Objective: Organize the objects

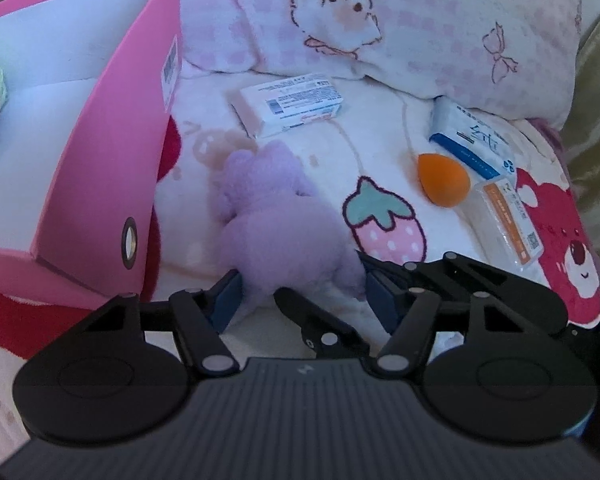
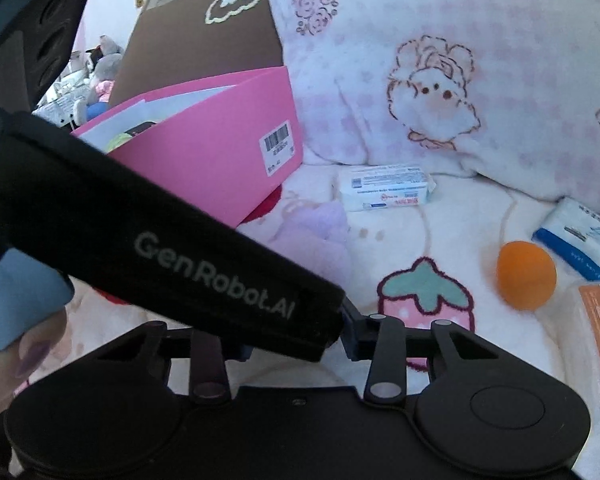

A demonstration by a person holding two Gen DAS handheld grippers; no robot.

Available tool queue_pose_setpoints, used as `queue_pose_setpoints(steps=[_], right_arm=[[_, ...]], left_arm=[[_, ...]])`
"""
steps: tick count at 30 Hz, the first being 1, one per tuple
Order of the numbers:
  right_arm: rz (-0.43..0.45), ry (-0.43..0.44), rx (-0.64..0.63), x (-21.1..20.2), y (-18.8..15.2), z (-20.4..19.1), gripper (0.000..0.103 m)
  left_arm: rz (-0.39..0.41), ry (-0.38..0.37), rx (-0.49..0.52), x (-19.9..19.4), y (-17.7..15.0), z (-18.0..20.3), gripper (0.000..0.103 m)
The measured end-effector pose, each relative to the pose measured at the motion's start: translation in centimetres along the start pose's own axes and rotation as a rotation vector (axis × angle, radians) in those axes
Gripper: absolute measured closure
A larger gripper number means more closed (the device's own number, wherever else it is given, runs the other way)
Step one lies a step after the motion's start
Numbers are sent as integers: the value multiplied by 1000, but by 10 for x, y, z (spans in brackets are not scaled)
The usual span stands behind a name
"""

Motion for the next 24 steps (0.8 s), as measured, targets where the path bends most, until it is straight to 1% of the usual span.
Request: queue_pose_setpoints(steps=[2, 5, 8, 11, 13, 14, 16, 18, 19, 20, 22, 23, 24], right_arm=[[-7, 6, 6, -3, 0, 2, 61], [-29, -1, 40, -13, 0, 6, 61], [-64, -36, 27, -27, -3, 7, 62], [-82, -102, -4, -43, -5, 10, 61], [-93, -126, -28, -48, -6, 13, 62], [-96, -139, -16, -51, -6, 16, 62], [-100, -152, 0, -56, -7, 21, 62], [-109, -164, -12, -58, -9, 24, 62], [-118, -175, -7, -59, -10, 27, 61], [-138, -190, 0, -57, -13, 29, 55], [-168, -224, -9, -53, -19, 31, 53], [-163, -225, -18, -53, -20, 30, 51], [-159, -229, -28, -53, -20, 28, 47]], left_arm=[[-15, -20, -9, 0, -1, 1, 40], [-26, -38, 4, -3, -4, 10, 41], [-45, -72, 5, -5, -9, 22, 44], [-56, -117, -55, -4, -12, 36, 46], [-69, -123, -34, -2, -13, 46, 48], [-75, -128, -32, 0, -13, 50, 48], [-89, -142, -42, 2, -14, 55, 49], [-94, -156, -57, 2, -14, 57, 51], [-82, -151, -60, 1, -13, 56, 53], [-40, -129, -50, -4, -10, 55, 54], [44, -103, -6, -12, -3, 57, 54], [58, -106, 5, -14, 0, 59, 54], [51, -108, 5, -13, 0, 60, 54]])
Point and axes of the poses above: each gripper's, at about its wrist camera, not at the fingertips, and x roughly the way its jaws point, z to its right, y to its top, the point moved 8 cm from there along x, roughly the way its jaws point, and after that the axes turned 8 degrees about z, right-handed, at the moved point
